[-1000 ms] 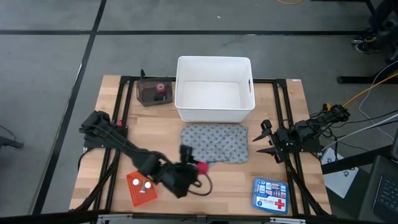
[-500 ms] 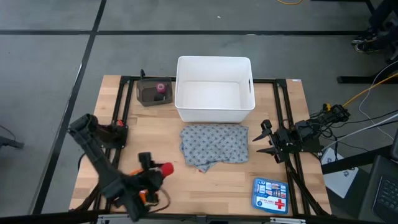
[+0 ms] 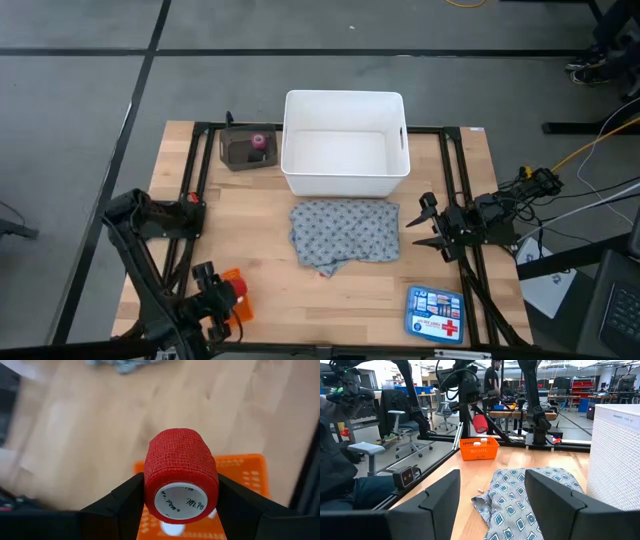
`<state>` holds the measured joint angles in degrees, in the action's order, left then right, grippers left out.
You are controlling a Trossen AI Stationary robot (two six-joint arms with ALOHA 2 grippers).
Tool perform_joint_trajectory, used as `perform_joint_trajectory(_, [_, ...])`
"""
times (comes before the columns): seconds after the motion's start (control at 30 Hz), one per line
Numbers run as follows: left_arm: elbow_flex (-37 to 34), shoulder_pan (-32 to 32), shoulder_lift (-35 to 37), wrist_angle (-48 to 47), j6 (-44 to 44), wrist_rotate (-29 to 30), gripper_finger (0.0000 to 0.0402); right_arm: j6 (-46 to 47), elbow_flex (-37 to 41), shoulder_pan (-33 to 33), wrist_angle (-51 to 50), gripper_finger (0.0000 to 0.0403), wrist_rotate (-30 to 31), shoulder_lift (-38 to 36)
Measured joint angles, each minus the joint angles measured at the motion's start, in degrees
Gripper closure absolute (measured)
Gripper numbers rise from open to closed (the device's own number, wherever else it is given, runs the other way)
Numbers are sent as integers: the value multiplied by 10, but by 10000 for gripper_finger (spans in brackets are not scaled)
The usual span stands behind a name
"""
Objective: Pick & Place Medicine items
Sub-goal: Put the red bandage into the black bin
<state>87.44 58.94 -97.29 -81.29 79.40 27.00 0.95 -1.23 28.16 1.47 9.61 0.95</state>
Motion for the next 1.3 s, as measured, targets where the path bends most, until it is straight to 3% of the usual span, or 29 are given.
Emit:
perform_joint_trajectory(0.23, [-20, 6, 0, 79, 11, -26, 189, 0, 0, 0, 0, 179, 0, 0])
perform_joint_trajectory(0.4, [-20, 6, 0, 76, 23, 4, 189, 0, 0, 0, 0, 179, 0, 0])
perform_joint_trajectory(0.57, [-19, 2, 0, -1, 34, 40, 189, 0, 0, 0, 0, 179, 0, 0])
perform_joint_trajectory(0.7, [-25, 2, 6, -90, 79, 105, 189, 0, 0, 0, 0, 179, 0, 0])
perform_joint_trajectory(0.83, [-74, -2, 64, -51, 53, 150, 189, 0, 0, 0, 0, 179, 0, 0])
perform_joint_trajectory(0.97, [-139, -16, 130, -59, 55, 159, 190, 0, 0, 0, 0, 179, -2, 0])
perform_joint_trajectory(1.3, [-310, -89, 352, -37, 28, 233, 190, 0, 0, 0, 0, 179, -2, 0])
